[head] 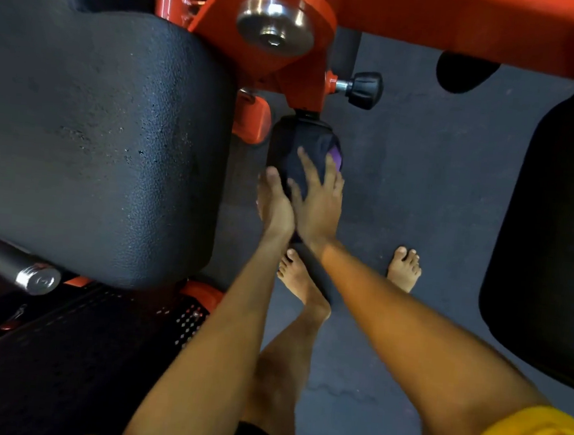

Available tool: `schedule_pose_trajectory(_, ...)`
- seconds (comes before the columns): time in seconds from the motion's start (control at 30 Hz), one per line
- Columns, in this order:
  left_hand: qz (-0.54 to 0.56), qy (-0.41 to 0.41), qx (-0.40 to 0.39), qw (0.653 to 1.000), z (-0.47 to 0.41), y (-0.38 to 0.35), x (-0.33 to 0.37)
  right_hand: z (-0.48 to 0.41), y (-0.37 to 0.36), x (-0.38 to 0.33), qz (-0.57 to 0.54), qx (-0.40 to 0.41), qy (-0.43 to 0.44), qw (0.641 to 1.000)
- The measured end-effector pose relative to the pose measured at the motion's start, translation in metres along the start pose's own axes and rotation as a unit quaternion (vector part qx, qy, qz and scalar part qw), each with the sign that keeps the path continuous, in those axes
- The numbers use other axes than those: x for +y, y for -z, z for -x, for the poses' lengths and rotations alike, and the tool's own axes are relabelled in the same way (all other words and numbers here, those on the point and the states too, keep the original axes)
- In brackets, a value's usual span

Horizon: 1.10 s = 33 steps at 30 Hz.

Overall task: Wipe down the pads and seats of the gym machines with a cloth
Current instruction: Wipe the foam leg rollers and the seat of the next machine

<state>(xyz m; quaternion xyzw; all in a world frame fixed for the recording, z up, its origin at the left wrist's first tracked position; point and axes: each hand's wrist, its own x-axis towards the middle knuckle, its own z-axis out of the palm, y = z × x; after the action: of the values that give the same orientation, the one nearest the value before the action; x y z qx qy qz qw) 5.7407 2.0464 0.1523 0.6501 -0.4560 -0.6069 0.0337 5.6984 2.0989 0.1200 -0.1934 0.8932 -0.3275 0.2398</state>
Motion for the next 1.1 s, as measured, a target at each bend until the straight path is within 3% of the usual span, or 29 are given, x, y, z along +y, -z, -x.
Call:
schedule_pose_trajectory(0.1, -0.03, -0.013, -0.011, 0.999, 0.02, -0.005, 0.002, -0.047, 0.004, -0.013, -0.008, 0.047, -0.02, 0.999)
schedule_pose_trajectory(0.23, -0.025, -0.04, -0.028, 0.998, 0.028, -0.01, 0.01, -0.028, 0.0, -0.01, 0.006, 0.021, -0.033, 0.999)
schedule_pose_trajectory(0.4, 0.036, 0.051, -0.065, 0.996, -0.032, 0.01, -0.045, 0.033, 0.016, 0.003, 0.05, -0.111, -0.029, 0.992)
schedule_pose_trajectory(0.5, 0.03, 0.069, -0.032, 0.997, 0.027, 0.021, 0.021, 0.053, 0.043, 0.007, 0.056, -0.186, -0.053, 0.98)
schedule_pose_trajectory(0.7, -0.044, 0.07, -0.028, 0.996, 0.103, 0.037, 0.044, 0.08, 0.114, -0.017, 0.036, -0.193, -0.102, 0.975)
schedule_pose_trajectory(0.87, -0.065, 0.017, -0.023, 0.997, 0.192, 0.06, 0.085, 0.098, 0.188, -0.064, 0.002, -0.192, -0.072, 0.979)
schedule_pose_trajectory(1.1, -0.013, -0.055, 0.046, 0.997, 0.229, 0.109, 0.117, 0.109, 0.236, -0.132, -0.045, -0.208, -0.01, 0.977)
